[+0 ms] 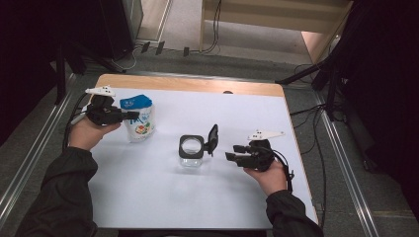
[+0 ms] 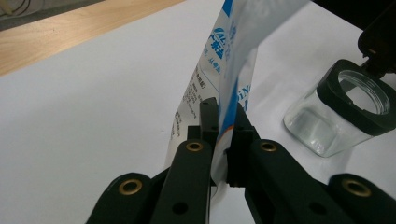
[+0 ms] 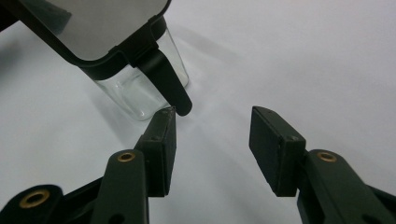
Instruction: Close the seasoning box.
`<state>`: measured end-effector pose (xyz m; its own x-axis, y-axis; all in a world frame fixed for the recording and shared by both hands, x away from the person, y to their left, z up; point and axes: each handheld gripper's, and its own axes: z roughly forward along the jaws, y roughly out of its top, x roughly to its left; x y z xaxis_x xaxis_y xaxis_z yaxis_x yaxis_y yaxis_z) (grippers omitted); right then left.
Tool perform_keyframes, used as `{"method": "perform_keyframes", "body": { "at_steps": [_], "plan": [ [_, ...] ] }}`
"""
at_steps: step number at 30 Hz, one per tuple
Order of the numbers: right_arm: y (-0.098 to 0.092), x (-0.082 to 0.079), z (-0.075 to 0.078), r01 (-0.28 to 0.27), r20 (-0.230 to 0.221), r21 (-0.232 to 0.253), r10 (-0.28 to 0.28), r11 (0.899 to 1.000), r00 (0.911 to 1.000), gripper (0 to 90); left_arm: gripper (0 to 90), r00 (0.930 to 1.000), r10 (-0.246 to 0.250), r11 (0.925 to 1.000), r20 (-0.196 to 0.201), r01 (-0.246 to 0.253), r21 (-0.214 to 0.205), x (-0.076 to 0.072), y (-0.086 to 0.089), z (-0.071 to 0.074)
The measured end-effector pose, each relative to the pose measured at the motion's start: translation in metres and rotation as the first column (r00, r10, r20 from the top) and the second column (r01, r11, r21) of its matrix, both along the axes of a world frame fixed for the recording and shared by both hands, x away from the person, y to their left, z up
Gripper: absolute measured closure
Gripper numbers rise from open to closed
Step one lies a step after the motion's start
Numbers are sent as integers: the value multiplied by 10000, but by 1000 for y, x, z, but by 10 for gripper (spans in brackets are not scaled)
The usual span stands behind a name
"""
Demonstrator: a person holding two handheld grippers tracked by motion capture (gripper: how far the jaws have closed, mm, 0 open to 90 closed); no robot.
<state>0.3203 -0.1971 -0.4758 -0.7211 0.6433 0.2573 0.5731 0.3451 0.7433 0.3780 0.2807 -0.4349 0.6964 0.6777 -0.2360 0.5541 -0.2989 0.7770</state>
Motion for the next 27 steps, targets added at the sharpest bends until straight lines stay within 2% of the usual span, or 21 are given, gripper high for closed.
{"method": "perform_keyframes", "body": {
  "at_steps": [2,7,12,16,19,24,27],
  "plan": [
    [1,-2,1,-54,117,59,54,10000,9999,525,900,9999,77,9999,-129,-78,-69,0,-1,2],
    [5,-9,6,-207,197,268,202,9994,9996,524,900,9999,155,9998,15,-155,133,-3,-4,8],
    [10,-20,14,-383,562,407,359,9984,9978,524,900,9997,207,9990,141,-201,-399,-8,-5,18],
    [13,-32,16,-613,583,443,587,9971,9966,524,900,9995,186,9991,248,-176,-397,-11,-7,26],
    [17,-42,19,-884,644,502,851,9948,9943,526,900,9999,156,9987,73,-152,-490,-12,-10,29],
    [30,-59,25,-1468,971,612,1405,9873,9853,528,900,9999,129,9991,-56,-132,-413,-14,-14,32],
    [42,-68,29,-2012,1150,611,1933,9776,9744,529,900,9998,172,9986,-28,-173,-490,-17,-15,34]
  ]
}}
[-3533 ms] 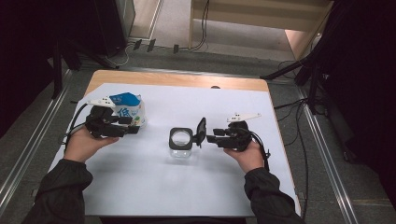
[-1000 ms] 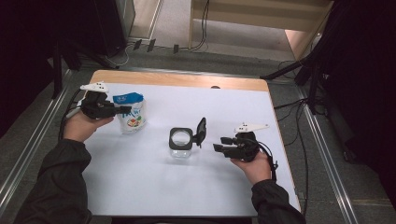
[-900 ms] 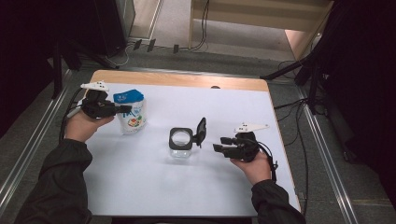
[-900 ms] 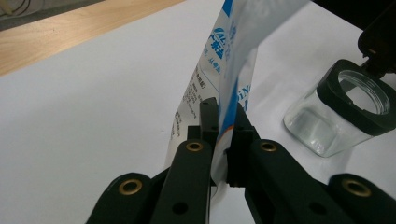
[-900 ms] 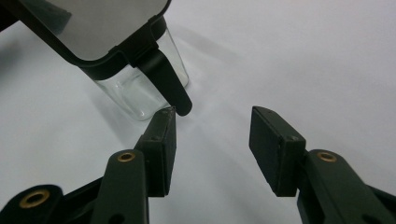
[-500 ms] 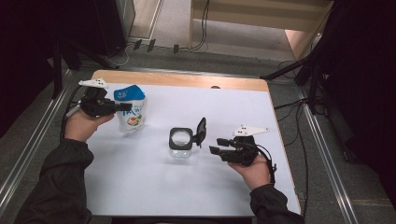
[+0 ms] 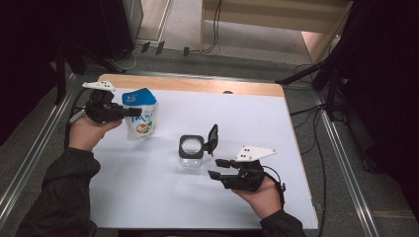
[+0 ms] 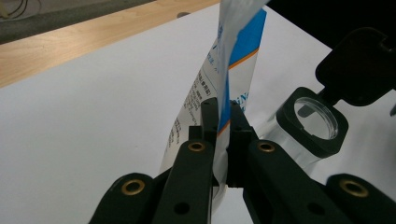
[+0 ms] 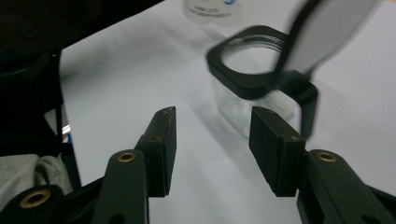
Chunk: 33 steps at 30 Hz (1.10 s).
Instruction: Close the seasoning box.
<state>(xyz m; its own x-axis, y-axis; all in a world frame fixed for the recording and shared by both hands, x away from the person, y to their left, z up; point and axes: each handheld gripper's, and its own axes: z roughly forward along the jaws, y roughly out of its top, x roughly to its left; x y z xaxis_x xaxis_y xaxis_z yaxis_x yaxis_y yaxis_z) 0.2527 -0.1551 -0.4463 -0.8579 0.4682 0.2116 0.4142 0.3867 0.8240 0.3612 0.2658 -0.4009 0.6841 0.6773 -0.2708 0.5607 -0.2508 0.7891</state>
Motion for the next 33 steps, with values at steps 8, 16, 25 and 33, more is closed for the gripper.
{"method": "perform_keyframes", "body": {
  "at_steps": [8,16,25,33],
  "plan": [
    [31,-7,1,-729,-193,-43,728,9973,9972,515,900,10000,97,9999,7,-97,-85,-10,1,7],
    [62,-10,0,-1482,-161,-224,1479,9887,9889,517,900,9997,224,9997,54,-224,-111,-19,5,8],
    [92,-9,-7,-2028,-313,-454,2015,9782,9790,517,900,9992,371,9991,-118,-374,-222,-32,9,10],
    [122,-4,-13,-2402,-245,-653,2390,9685,9707,506,900,9987,483,9984,-135,-487,-290,-44,11,14]
  ]
}}
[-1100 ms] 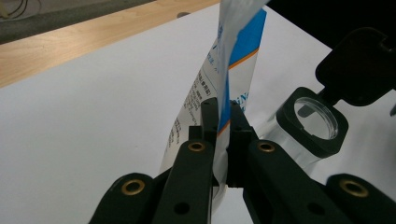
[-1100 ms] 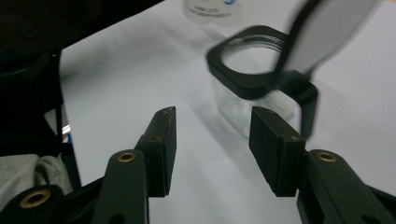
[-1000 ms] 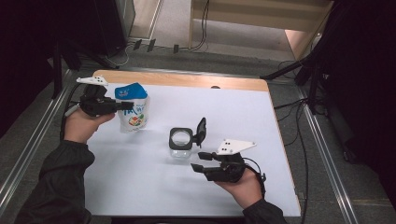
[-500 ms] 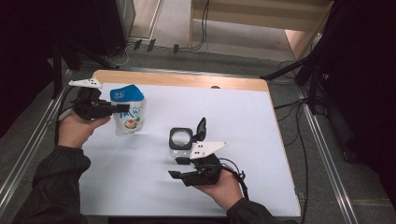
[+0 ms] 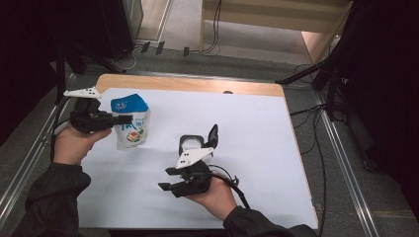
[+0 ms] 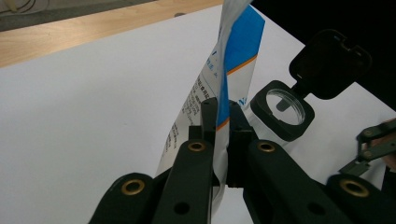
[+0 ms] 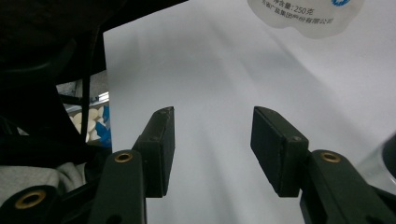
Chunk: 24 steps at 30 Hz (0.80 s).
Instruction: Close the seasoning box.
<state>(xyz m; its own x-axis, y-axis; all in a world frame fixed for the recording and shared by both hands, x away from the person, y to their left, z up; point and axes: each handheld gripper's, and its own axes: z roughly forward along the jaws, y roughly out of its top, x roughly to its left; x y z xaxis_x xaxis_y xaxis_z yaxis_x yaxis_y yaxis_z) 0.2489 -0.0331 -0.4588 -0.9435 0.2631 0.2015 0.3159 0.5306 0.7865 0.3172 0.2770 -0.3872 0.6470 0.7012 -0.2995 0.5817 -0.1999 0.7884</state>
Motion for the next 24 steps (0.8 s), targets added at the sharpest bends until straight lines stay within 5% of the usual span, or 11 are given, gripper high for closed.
{"method": "perform_keyframes", "body": {
  "at_steps": [13,19,24],
  "plan": [
    [46,18,-15,459,165,54,-460,9989,9988,502,900,9999,-108,9999,63,109,-80,-16,-3,12],
    [54,26,-25,688,21,68,-688,9976,9976,503,900,9998,-130,9998,134,132,-146,-22,-5,18],
    [57,25,-28,853,366,128,-857,9963,9956,505,900,9993,-327,9992,182,331,-222,-28,-10,23]
  ]
}}
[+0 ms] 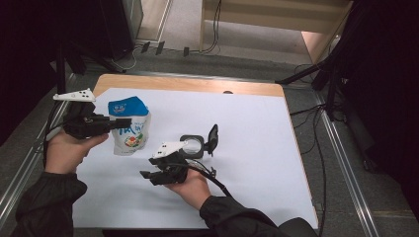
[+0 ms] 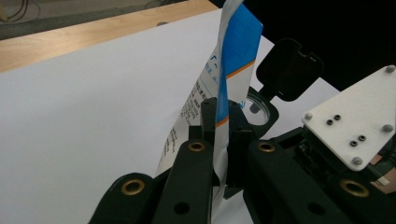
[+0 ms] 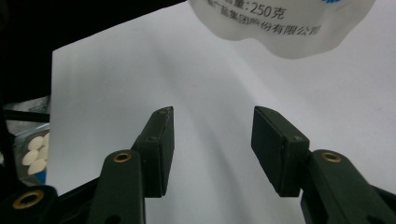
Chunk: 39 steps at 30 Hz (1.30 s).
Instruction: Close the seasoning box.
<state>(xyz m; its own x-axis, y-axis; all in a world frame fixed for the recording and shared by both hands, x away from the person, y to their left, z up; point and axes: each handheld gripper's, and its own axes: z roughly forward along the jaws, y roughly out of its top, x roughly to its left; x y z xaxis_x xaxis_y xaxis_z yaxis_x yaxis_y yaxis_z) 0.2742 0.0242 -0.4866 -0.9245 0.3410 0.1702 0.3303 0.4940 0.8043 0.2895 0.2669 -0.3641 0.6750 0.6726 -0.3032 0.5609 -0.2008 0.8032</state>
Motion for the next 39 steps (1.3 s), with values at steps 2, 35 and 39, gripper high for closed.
{"method": "perform_keyframes", "body": {
  "at_steps": [2,35,39],
  "plan": [
    [1,1,-1,91,149,86,-92,9999,9998,506,900,10000,-78,10000,35,78,45,-2,-3,2],
    [0,13,-8,1440,205,481,-1451,9884,9892,510,900,9902,-1282,9916,-545,1272,-230,-17,-37,15],
    [-1,14,-8,1518,251,492,-1531,9872,9879,510,900,9909,-1245,9918,-509,1228,-352,-18,-38,17]
  ]
}}
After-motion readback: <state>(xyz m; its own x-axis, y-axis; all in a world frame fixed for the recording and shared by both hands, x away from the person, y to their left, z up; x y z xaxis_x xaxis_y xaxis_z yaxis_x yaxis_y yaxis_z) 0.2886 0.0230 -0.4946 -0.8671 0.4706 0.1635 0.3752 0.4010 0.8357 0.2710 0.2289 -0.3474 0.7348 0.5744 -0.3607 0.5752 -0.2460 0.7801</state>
